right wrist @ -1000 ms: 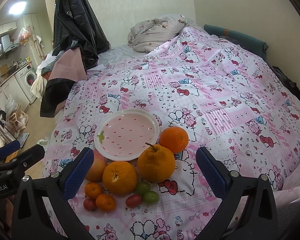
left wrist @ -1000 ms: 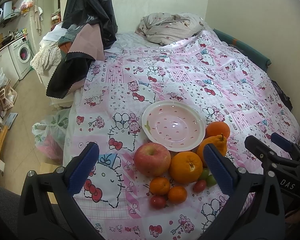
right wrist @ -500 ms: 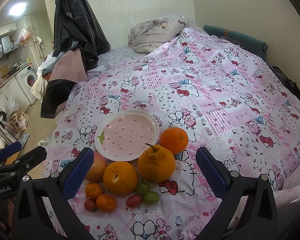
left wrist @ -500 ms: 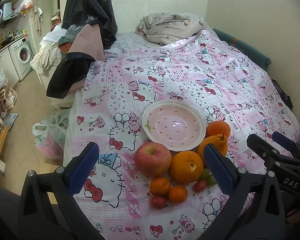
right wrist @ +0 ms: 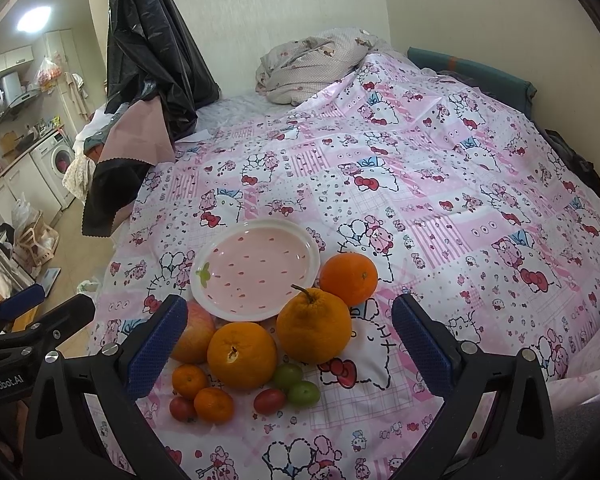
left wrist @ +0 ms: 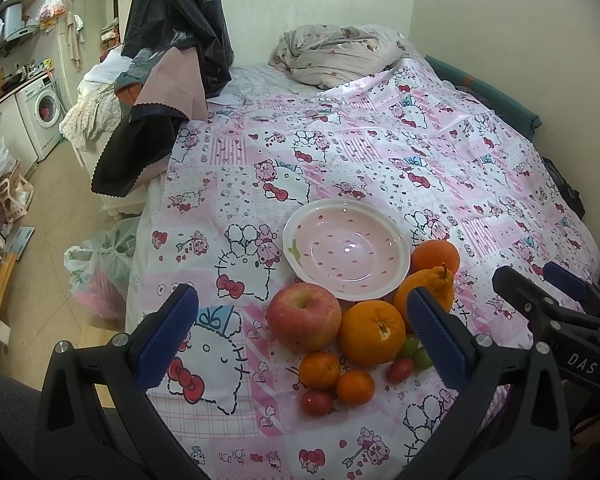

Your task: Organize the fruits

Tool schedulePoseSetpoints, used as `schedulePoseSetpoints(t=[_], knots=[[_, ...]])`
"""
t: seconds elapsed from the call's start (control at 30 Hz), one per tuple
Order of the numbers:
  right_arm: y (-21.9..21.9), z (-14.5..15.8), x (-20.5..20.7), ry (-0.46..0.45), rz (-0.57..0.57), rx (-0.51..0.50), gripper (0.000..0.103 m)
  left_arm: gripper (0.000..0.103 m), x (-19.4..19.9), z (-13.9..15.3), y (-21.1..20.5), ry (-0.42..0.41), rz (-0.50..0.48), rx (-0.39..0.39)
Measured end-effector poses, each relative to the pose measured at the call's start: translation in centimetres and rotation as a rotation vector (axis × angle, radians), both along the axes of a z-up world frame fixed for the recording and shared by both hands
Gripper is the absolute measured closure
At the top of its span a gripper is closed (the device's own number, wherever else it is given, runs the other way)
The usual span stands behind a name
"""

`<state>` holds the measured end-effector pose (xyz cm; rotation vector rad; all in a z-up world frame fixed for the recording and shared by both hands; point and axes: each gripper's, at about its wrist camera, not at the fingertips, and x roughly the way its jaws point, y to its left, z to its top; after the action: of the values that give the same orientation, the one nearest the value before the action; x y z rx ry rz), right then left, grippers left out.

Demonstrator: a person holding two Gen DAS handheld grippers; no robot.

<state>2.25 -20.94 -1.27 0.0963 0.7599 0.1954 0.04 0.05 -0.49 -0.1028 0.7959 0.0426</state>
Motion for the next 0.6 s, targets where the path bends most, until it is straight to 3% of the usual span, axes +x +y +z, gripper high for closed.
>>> schedulePoseSetpoints(t=[0.47, 0.6], knots=[[-0.1, 0.0, 0.2, 0.006, -0.002, 0.006, 0.000, 0.000, 0.0, -0.2, -0.1, 0.006, -0.002, -0.004], [-0.3, -0.1, 1.6, 0.055, 0.031, 0.012, 0.000, 0.000, 1.3, -0.5, 0.5, 0.074, -0.012, -0.014]])
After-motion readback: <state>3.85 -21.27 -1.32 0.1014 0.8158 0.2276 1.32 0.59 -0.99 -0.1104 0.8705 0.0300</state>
